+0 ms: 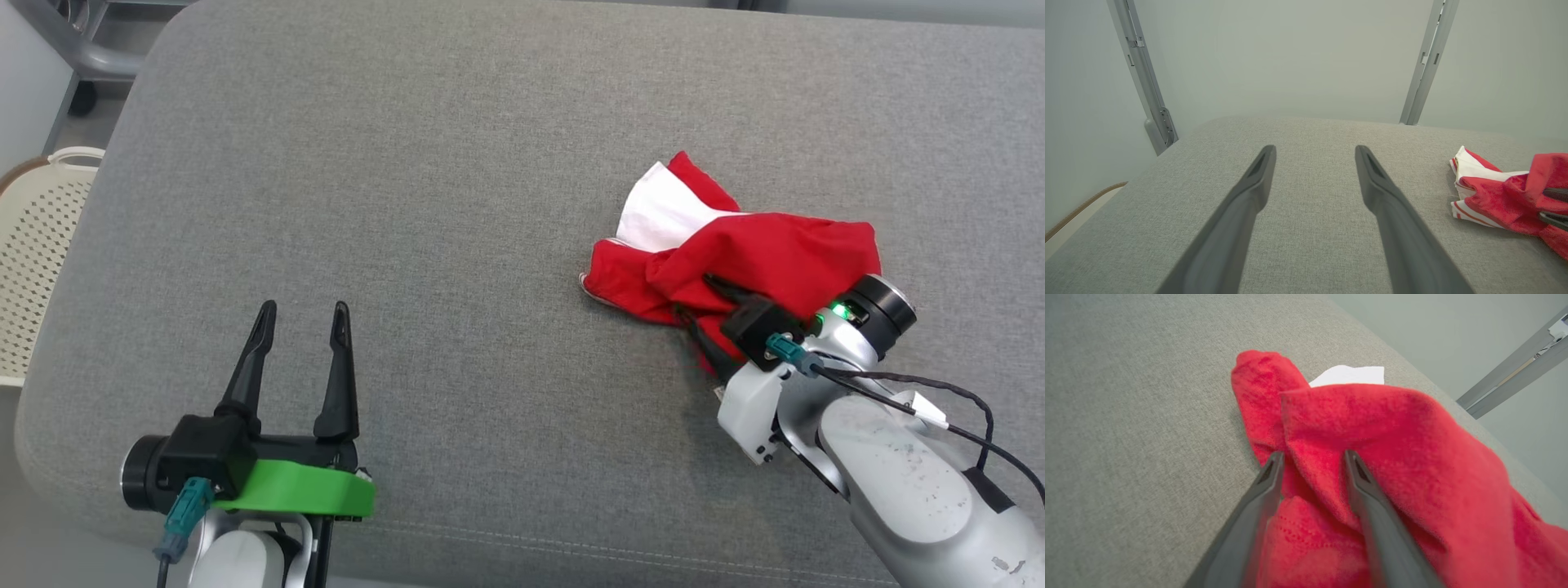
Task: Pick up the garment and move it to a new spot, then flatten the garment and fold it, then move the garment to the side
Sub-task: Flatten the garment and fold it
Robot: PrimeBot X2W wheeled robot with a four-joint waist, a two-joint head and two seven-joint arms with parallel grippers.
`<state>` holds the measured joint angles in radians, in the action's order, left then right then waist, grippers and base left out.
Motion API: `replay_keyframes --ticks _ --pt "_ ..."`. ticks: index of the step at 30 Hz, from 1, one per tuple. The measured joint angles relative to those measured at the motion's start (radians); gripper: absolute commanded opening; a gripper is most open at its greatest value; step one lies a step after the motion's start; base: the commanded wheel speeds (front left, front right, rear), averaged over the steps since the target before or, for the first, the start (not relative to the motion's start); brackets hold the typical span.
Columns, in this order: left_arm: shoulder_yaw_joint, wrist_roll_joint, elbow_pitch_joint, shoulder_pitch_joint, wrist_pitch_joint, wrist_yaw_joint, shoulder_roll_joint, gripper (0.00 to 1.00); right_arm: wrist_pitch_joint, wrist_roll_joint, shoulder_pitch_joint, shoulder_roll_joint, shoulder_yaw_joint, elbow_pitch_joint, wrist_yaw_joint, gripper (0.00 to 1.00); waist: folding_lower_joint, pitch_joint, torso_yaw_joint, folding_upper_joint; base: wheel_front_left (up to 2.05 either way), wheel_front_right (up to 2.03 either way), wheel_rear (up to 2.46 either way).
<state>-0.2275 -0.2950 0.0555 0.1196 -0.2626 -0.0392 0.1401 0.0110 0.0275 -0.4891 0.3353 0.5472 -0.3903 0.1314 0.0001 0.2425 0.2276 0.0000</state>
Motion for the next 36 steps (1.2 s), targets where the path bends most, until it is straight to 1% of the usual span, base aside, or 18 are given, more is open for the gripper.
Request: replay_keyframes --ticks 5,11,13,16,18,20,21,23,25,28,32,33,34,35,36 --pt "0.017 0.014 0.001 0.006 0.000 0.014 -0.010 1.00 0.023 0.028 -0.007 -0.019 -0.025 0.000 0.000 0.00 0.0000 0.007 -0.007 0.0000 0.00 0.00 0.00" --pt "0.040 0.039 0.002 0.006 0.000 0.031 -0.019 1.00 0.035 0.105 0.048 -0.038 -0.111 0.118 0.000 0.00 0.0000 0.006 -0.050 0.0000 0.00 0.00 0.00" --pt "0.047 0.043 0.002 0.006 0.000 0.036 -0.021 1.00 0.039 0.143 0.081 -0.044 -0.176 0.171 0.000 0.00 0.0000 0.005 -0.067 0.0000 0.00 0.00 0.00" --pt "0.057 0.052 0.001 0.006 0.000 0.040 -0.021 1.00 0.054 0.202 0.144 -0.076 -0.304 0.235 0.000 0.00 0.0000 0.003 -0.095 0.0000 0.00 0.00 0.00" --pt "0.062 0.059 0.002 0.007 -0.001 0.046 -0.021 1.00 0.060 0.256 0.183 -0.108 -0.394 0.256 0.000 0.00 0.0000 0.003 -0.114 0.0000 0.00 0.00 0.00" --pt "0.065 0.062 0.002 0.009 -0.001 0.049 -0.019 1.00 0.062 0.278 0.216 -0.124 -0.460 0.265 0.000 0.00 0.0000 0.003 -0.133 0.0000 0.00 0.00 0.00" --pt "0.066 0.066 0.002 0.010 -0.001 0.050 -0.019 1.00 0.066 0.317 0.227 -0.143 -0.494 0.264 -0.001 0.00 0.0000 0.004 -0.142 0.0000 0.00 0.00 0.00" --pt "0.068 0.069 0.002 0.013 -0.001 0.053 -0.017 1.00 0.071 0.333 0.246 -0.152 -0.537 0.251 0.000 0.00 0.0000 0.006 -0.159 0.0000 0.00 0.00 0.00" --pt "0.070 0.071 0.002 0.016 -0.001 0.054 -0.013 1.00 0.080 0.379 0.255 -0.167 -0.587 0.226 -0.001 0.00 0.0000 0.007 -0.175 0.0000 0.00 0.00 0.00" --pt "0.069 0.074 0.003 0.021 -0.001 0.056 -0.013 1.00 0.092 0.415 0.264 -0.169 -0.630 0.157 -0.001 0.00 0.0000 0.010 -0.195 0.0000 0.00 0.00 0.00" --pt "0.070 0.077 0.006 0.026 -0.001 0.057 -0.012 1.00 0.124 0.461 0.263 -0.166 -0.662 0.040 -0.001 0.00 0.0000 0.013 -0.214 0.0000 0.00 0.00 0.00" --pt "0.072 0.077 0.007 0.026 -0.001 0.057 -0.011 1.00 0.129 0.463 0.262 -0.164 -0.663 0.006 -0.001 0.17 0.0000 0.013 -0.218 0.0000 0.00 0.00 0.00" --pt "0.073 0.077 0.007 0.026 -0.001 0.057 -0.009 1.00 0.141 0.472 0.259 -0.166 -0.666 -0.018 -0.001 0.53 -0.0001 0.013 -0.221 0.0000 0.00 0.00 0.00" --pt "0.073 0.077 0.009 0.027 -0.001 0.058 -0.006 1.00 0.151 0.491 0.254 -0.171 -0.670 -0.043 -0.001 0.53 0.0000 0.013 -0.225 0.0000 0.00 0.00 0.00" --pt "0.072 0.077 0.011 0.027 -0.001 0.058 -0.005 1.00 0.160 0.494 0.248 -0.170 -0.667 -0.063 -0.001 1.00 0.0000 0.014 -0.227 0.0000 0.00 0.00 0.00"
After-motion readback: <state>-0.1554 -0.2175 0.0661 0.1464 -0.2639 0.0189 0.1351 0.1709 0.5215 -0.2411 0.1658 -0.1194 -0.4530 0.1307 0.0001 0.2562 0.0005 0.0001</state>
